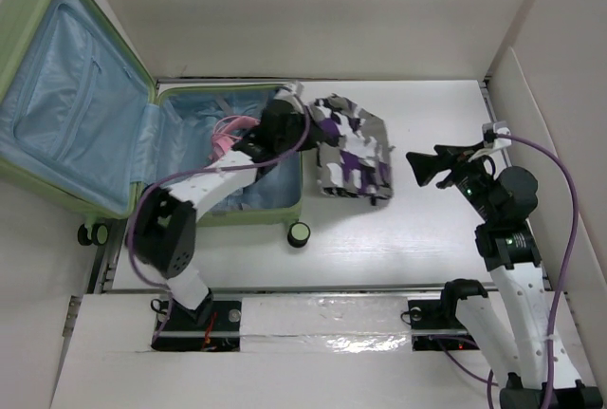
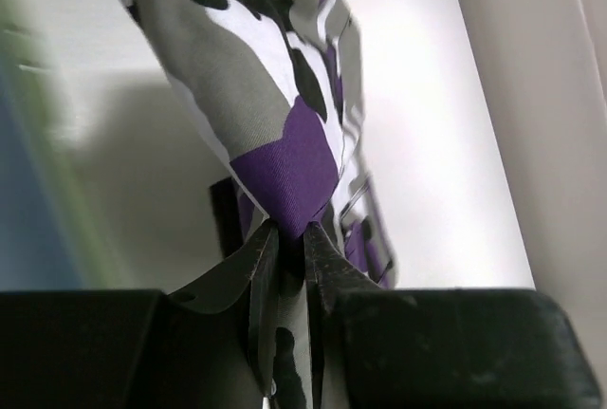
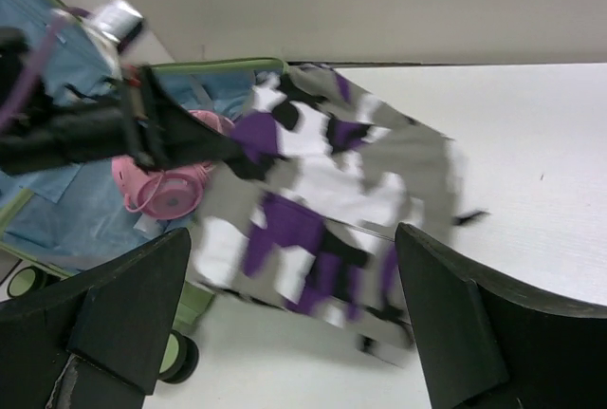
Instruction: Pack the luggage
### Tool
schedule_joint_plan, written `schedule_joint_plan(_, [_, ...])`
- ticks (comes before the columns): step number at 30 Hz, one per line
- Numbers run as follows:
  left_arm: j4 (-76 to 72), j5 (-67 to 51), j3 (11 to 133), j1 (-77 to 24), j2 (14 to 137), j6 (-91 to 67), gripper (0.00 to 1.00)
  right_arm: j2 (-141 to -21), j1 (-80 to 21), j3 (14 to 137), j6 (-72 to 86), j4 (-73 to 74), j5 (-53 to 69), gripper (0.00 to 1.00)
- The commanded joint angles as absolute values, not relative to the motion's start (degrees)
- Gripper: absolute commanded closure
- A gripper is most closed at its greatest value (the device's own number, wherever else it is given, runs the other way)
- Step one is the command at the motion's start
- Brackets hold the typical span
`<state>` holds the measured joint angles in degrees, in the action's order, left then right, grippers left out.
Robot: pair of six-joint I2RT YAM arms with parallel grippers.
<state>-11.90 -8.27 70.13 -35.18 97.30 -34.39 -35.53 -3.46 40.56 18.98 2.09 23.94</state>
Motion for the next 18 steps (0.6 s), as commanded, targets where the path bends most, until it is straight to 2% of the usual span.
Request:
schedule_joint_plan(1, [-12.2, -6.6, 67.5, -26.6, 84.9, -32.1, 1.00, -34.2, -5.4, 41.0, 18.2, -1.0, 21.9, 0.06])
schedule_joint_plan(6, [-6.2, -7.7, 64.0, -11.8, 77.6, -29.4, 1.00, -33.5, -7.1, 40.6, 17.0, -0.1, 20.7, 0.05])
schedule_joint_plan(11, [-4.4, -16.3, 60.1, 3.2, 76.0, -28.4, 1.00, -32.7, -8.3, 40.3, 15.9, 1.9, 19.3, 0.05])
schedule_joint_plan(13, [-3.0, -15.3, 59.3, 8.1, 75.9, -26.6, 1.00, -32.7, -9.0, 40.1, 15.6, 2.1, 18.5, 0.05])
schedule_joint_plan(18, [-5.3, -11.3, 54.7, 11.7, 74.3, -28.2, 1.00, -33.2, -9.5, 39.8, 15.2, 2.0, 18.6, 0.05])
